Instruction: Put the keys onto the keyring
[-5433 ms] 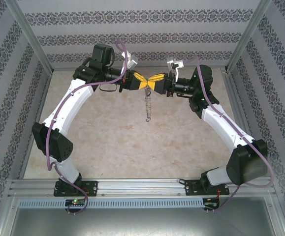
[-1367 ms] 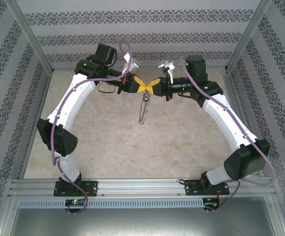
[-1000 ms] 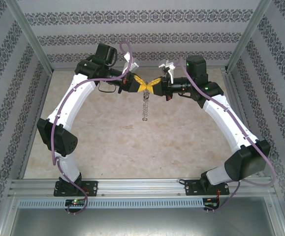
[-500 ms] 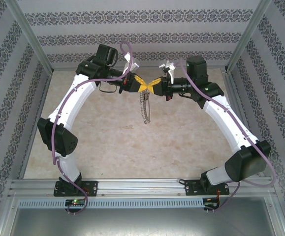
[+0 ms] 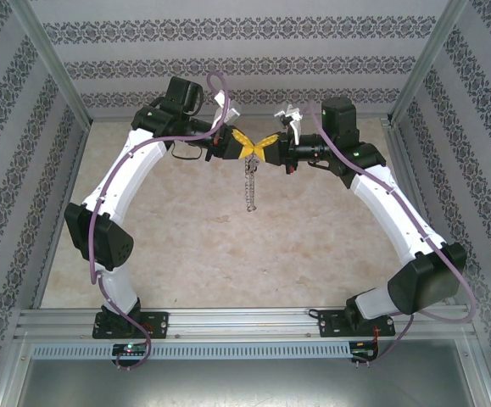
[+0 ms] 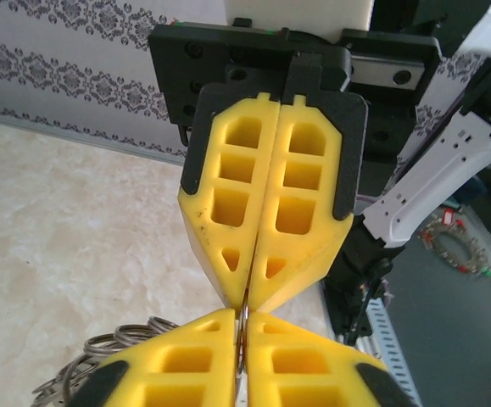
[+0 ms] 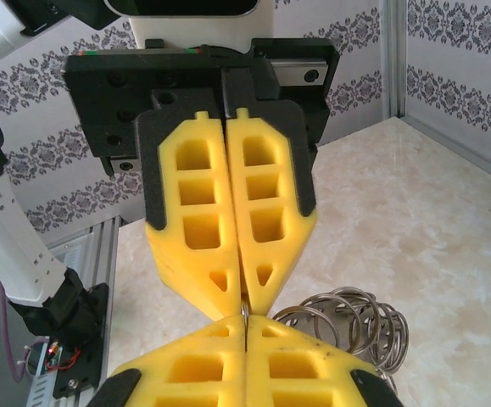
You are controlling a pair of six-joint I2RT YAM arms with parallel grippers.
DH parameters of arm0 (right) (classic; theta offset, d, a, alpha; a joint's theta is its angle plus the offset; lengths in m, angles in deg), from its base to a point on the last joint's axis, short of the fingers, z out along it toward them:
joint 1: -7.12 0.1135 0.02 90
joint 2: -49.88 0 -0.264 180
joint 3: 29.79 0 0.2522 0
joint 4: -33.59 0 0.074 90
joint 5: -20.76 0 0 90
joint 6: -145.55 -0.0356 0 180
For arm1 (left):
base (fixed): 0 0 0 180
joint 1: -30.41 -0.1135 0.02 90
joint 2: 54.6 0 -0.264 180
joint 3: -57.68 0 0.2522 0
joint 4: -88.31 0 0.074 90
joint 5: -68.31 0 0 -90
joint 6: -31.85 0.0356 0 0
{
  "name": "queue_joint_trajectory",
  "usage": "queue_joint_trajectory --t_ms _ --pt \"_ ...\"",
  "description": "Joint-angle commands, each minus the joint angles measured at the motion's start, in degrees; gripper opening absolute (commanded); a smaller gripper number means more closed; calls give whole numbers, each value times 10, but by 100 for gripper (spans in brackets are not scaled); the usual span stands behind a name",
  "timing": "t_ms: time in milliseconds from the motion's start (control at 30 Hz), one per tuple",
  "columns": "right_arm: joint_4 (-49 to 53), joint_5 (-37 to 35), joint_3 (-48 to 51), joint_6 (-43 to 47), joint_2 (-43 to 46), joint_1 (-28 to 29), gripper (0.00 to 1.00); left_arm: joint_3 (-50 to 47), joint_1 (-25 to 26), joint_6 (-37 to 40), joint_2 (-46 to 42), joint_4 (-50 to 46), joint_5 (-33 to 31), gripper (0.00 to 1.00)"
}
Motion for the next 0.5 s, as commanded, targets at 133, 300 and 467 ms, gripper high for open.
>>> queue_joint_trajectory --t_ms 133,300,467 --pt "-37 25 3 -8 25 7 0 -12 9 -22 -7 41 -18 15" --pt "-37 27 1 -9 25 9 0 -15 9 -25 -7 46 -18 10" --pt "-38 25 1 -10 24 10 0 -16 12 -27 -7 52 -21 0"
